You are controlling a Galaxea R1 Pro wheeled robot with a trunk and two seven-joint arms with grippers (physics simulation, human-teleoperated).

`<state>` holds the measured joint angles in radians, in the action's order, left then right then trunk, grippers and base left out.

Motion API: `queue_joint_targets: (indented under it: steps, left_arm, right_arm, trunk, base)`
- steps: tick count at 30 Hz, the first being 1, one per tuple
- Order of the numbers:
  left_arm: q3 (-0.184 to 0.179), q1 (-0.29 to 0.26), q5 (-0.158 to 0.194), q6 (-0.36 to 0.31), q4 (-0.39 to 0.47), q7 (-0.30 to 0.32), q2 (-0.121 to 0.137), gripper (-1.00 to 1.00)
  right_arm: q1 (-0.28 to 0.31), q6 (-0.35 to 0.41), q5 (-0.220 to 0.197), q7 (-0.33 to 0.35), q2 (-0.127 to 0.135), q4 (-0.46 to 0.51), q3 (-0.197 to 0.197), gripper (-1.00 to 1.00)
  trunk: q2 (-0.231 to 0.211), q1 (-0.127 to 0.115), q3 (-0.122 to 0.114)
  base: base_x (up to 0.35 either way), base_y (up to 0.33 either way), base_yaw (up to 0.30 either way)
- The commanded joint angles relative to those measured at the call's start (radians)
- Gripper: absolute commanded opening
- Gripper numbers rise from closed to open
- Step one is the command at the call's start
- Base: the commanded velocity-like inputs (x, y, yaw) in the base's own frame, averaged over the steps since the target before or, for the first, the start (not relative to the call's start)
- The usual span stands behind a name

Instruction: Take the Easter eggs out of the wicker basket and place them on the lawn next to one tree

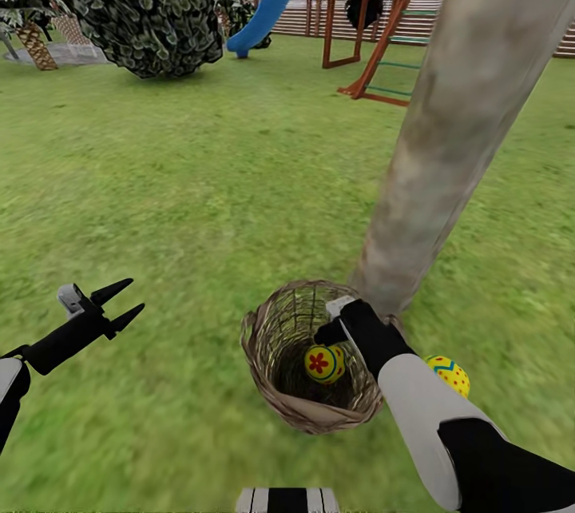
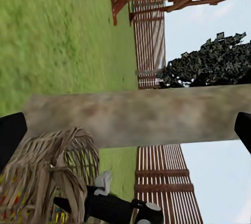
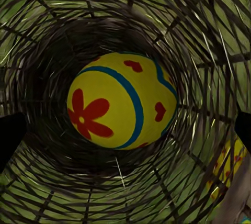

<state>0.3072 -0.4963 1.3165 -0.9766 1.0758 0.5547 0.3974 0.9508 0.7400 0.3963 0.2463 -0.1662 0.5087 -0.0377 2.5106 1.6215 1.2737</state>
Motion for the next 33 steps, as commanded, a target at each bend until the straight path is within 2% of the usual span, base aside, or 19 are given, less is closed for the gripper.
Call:
queue_joint_targets:
  steps: [1,8,12,15,21,30,33]
  left_arm:
    - [0.001,-0.001,-0.002,-0.005,0.000,0.004,0.000,1.00]
    - [0.001,-0.001,-0.002,-0.005,-0.001,0.004,0.000,1.00]
    - [0.000,-0.001,-0.002,-0.005,-0.001,0.004,0.000,1.00]
    - [0.001,-0.001,-0.002,-0.005,-0.001,0.004,0.000,1.00]
    - [0.000,-0.001,-0.002,-0.005,-0.001,0.004,-0.001,1.00]
    - [0.000,-0.001,-0.002,-0.005,-0.001,0.004,-0.002,1.00]
    - [0.000,-0.001,-0.002,-0.005,-0.001,0.004,-0.002,1.00]
  right_arm:
    - [0.000,0.004,0.009,0.005,0.000,0.004,-0.002,1.00]
    - [0.000,-0.005,0.008,-0.015,-0.001,0.007,-0.002,1.00]
    - [0.003,-0.011,0.005,-0.127,-0.005,-0.003,-0.002,1.00]
    - [0.012,-0.012,0.003,-0.149,-0.007,-0.011,-0.002,1.00]
    - [0.039,-0.041,0.006,-0.156,-0.008,-0.060,-0.002,1.00]
    - [0.043,-0.069,0.007,-0.150,-0.008,-0.054,-0.004,1.00]
    - [0.042,-0.083,0.007,-0.107,-0.008,-0.050,-0.004,1.00]
  trunk:
    - [0.001,0.000,0.005]
    - [0.002,0.003,0.032]
    - [0.003,0.005,0.047]
    - [0.004,0.006,0.059]
    - [0.005,0.009,0.082]
    - [0.007,0.013,0.117]
    - [0.008,0.015,0.128]
  base:
    - [0.000,0.000,0.000]
    - [0.000,0.000,0.000]
    - [0.000,0.000,0.000]
    - [0.000,0.000,0.000]
    - [0.000,0.000,0.000]
    - [0.000,0.000,0.000]
    - [0.000,0.000,0.000]
